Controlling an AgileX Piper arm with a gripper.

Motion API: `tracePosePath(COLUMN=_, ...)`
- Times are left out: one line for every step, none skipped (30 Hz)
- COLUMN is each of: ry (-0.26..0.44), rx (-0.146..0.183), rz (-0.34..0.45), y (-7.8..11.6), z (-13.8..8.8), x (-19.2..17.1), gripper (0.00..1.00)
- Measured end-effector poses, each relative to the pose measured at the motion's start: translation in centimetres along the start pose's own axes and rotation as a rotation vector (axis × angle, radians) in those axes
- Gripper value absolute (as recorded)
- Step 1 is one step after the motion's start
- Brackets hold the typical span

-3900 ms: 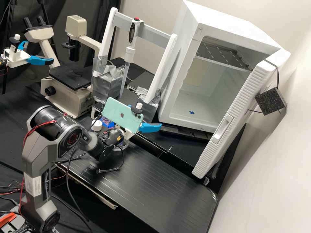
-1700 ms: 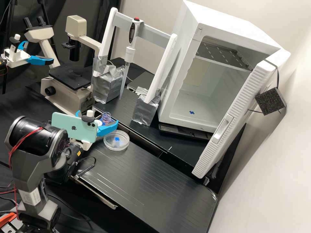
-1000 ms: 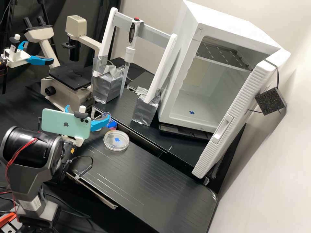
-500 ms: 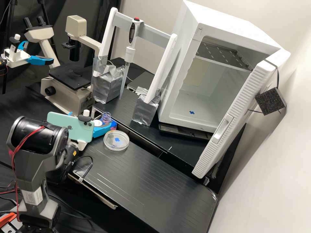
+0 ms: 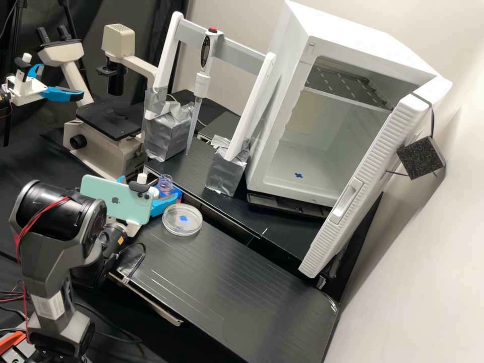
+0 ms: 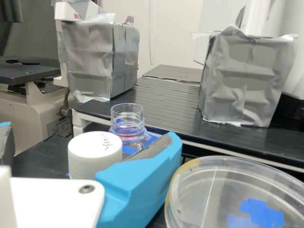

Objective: Close the bottle

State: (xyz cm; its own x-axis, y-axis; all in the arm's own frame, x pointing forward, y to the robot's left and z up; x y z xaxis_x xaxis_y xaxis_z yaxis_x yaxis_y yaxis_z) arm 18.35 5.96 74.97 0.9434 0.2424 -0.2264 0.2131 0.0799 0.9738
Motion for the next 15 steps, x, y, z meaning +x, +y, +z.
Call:
tracePosePath(ry=-0.001, rx=0.001, rz=0.001, y=0.02, z=0.03, x=0.0, gripper=0.0)
tracePosePath(ry=-0.004, rx=0.001, rz=0.003, y=0.06, z=0.07, x=0.0, gripper=0.0)
tracePosePath(ry=-0.003, rx=0.001, rz=0.003, y=0.05, z=0.06, x=0.0, gripper=0.0)
tracePosePath(ry=-0.004, rx=0.001, rz=0.004, y=0.07, z=0.08, x=0.0, gripper=0.0)
tracePosePath(ry=-0.003, rx=0.0, rz=0.003, y=0.08, z=0.09, x=0.01, gripper=0.0)
tracePosePath(ry=-0.003, rx=0.003, rz=0.003, y=0.09, z=0.1, x=0.01, gripper=0.0)
tracePosePath(ry=-0.003, rx=0.006, rz=0.003, y=0.1, z=0.11, x=0.01, gripper=0.0)
tracePosePath(ry=-0.003, rx=0.012, rz=0.003, y=0.13, z=0.14, x=0.01, gripper=0.0)
tracePosePath(ry=-0.001, rx=0.014, rz=0.002, y=0.13, z=0.14, x=0.01, gripper=0.0)
tracePosePath(ry=-0.004, rx=0.016, rz=0.004, y=0.17, z=0.18, x=0.01, gripper=0.0)
tracePosePath(ry=-0.006, rx=0.019, rz=0.005, y=0.2, z=0.22, x=0.01, gripper=0.0)
tracePosePath(ry=-0.01, rx=0.019, rz=0.009, y=0.27, z=0.3, x=0.01, gripper=0.0)
tracePosePath(ry=-0.011, rx=0.019, rz=0.01, y=0.29, z=0.32, x=0.01, gripper=0.0)
tracePosePath(ry=-0.014, rx=0.018, rz=0.013, y=0.35, z=0.39, x=0.01, gripper=0.0)
tracePosePath(ry=-0.016, rx=0.018, rz=0.015, y=0.4, z=0.44, x=0.02, gripper=0.0)
